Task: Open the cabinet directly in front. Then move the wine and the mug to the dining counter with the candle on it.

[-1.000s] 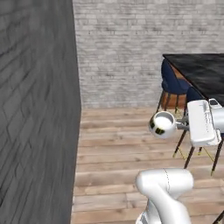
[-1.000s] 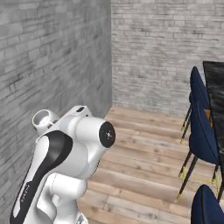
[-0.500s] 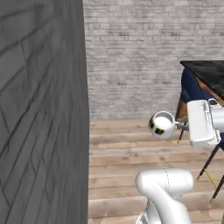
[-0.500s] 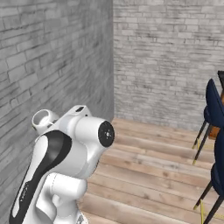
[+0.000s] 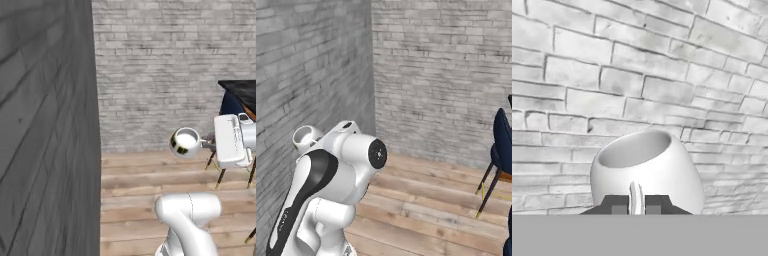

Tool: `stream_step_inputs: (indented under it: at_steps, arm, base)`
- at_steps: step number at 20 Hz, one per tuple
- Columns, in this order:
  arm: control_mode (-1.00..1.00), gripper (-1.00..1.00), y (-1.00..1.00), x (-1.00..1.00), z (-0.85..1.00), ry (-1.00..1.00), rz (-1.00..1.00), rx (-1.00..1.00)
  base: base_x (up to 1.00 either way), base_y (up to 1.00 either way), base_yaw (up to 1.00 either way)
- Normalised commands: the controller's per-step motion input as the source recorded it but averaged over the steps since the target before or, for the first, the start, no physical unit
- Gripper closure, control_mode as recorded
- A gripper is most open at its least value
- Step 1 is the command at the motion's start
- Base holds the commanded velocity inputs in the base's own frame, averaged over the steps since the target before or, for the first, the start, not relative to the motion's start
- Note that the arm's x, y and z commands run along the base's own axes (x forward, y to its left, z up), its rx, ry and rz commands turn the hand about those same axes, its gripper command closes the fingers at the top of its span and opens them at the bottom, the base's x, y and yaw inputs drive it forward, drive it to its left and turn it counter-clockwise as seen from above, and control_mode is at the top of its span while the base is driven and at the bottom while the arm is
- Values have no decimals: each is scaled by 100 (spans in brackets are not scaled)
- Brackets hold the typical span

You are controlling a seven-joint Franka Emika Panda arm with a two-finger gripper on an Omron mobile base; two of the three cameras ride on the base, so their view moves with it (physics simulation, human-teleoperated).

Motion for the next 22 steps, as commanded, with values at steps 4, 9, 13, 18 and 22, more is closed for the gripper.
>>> stream_step_inputs:
  at_steps: [4, 9, 13, 18, 22]
  arm:
    - [100, 100, 0, 0, 0, 0, 0, 0]
    - [100, 100, 0, 0, 0, 0, 0, 0]
    - [100, 100, 0, 0, 0, 0, 0, 0]
    - [100, 100, 0, 0, 0, 0, 0, 0]
    - [100, 100, 0, 0, 0, 0, 0, 0]
  base:
    - [100, 0, -14]
    - [100, 4, -55]
    - [100, 23, -70]
    - [99, 31, -76]
    - [62, 52, -86]
